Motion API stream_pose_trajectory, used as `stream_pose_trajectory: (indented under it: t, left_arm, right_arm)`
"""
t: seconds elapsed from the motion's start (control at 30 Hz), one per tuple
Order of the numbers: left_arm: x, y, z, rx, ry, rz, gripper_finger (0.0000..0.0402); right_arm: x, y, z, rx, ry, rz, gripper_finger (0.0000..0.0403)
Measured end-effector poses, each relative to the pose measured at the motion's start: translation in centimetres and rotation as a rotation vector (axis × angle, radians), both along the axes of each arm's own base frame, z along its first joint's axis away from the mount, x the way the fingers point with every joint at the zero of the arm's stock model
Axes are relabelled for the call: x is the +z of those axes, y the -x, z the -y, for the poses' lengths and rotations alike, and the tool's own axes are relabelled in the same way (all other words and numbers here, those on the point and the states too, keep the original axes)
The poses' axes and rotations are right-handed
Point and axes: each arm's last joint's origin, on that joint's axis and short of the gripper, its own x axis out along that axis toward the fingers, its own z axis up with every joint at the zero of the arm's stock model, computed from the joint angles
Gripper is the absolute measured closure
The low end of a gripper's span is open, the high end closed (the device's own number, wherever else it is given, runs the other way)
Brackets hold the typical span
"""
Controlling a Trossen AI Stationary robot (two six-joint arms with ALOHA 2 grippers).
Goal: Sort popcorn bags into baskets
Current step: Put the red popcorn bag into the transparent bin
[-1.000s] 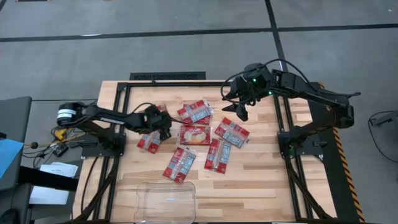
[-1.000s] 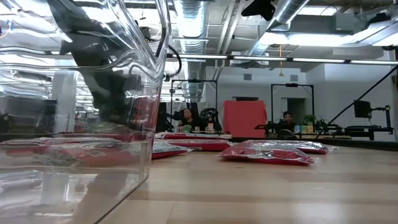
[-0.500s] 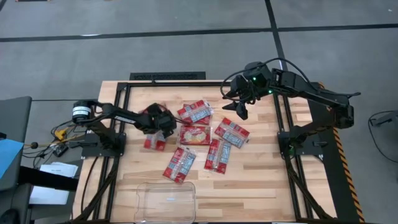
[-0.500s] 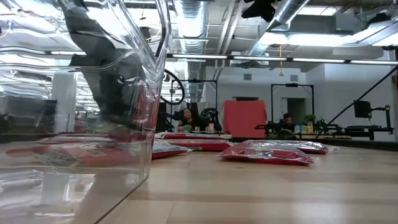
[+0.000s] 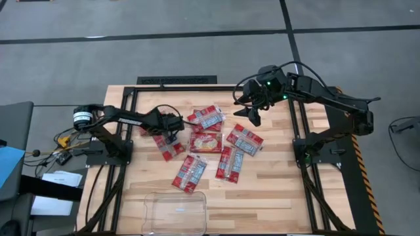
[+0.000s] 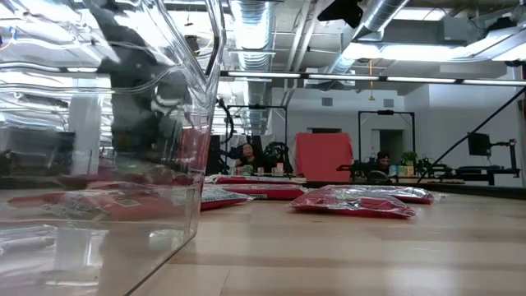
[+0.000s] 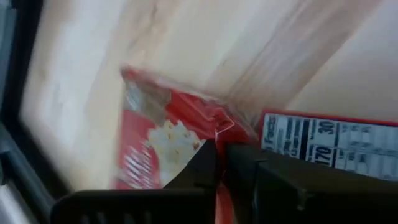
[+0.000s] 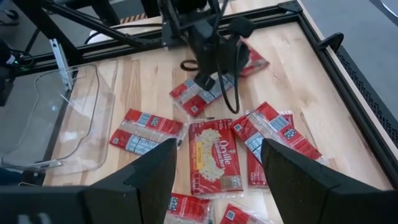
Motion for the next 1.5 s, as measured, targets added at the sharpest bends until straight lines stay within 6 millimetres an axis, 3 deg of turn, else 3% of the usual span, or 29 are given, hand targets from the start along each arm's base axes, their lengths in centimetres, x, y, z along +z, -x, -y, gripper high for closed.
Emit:
stream_pose_trajectory:
  t: [0.17,0.37,0.53,0.77,0.97,1.2,1.33,1.5]
  left_arm:
    - [4.4,-0.7,0.0,0.013,0.038,0.096,0.0401]
    - [10.1,-0.4,0.9,-0.006,0.231,0.271,0.0401]
    - [15.0,1.3,2.9,-0.063,0.368,0.414,0.0401]
    - [20.8,5.2,6.0,-0.139,0.607,0.671,0.0401]
    - [22.1,6.4,10.1,-0.214,0.828,0.730,0.0401]
    - [22.9,4.5,15.5,-0.303,0.959,0.859,0.0401]
    - [23.0,3.2,18.1,-0.284,0.950,0.881,0.0401]
    - [22.7,1.7,21.3,-0.275,0.839,0.749,0.0401]
  right_arm:
    - [0.0,0.0,0.0,0.000,0.001,0.001,0.0143]
    - [0.0,0.0,0.0,0.001,0.003,0.001,0.0143]
    - [0.0,0.0,0.0,0.001,0.003,0.000,0.0143]
    - [0.0,0.0,0.0,0.001,0.003,0.000,0.0143]
    - [0.0,0.0,0.0,0.001,0.003,0.000,0.0143]
    - [0.0,-0.1,-0.2,0.009,0.001,0.000,0.0143]
    - [0.0,-0.1,-0.4,0.022,0.006,-0.001,0.0143]
    - [0.0,-0.2,-0.9,0.043,0.009,-0.005,0.0143]
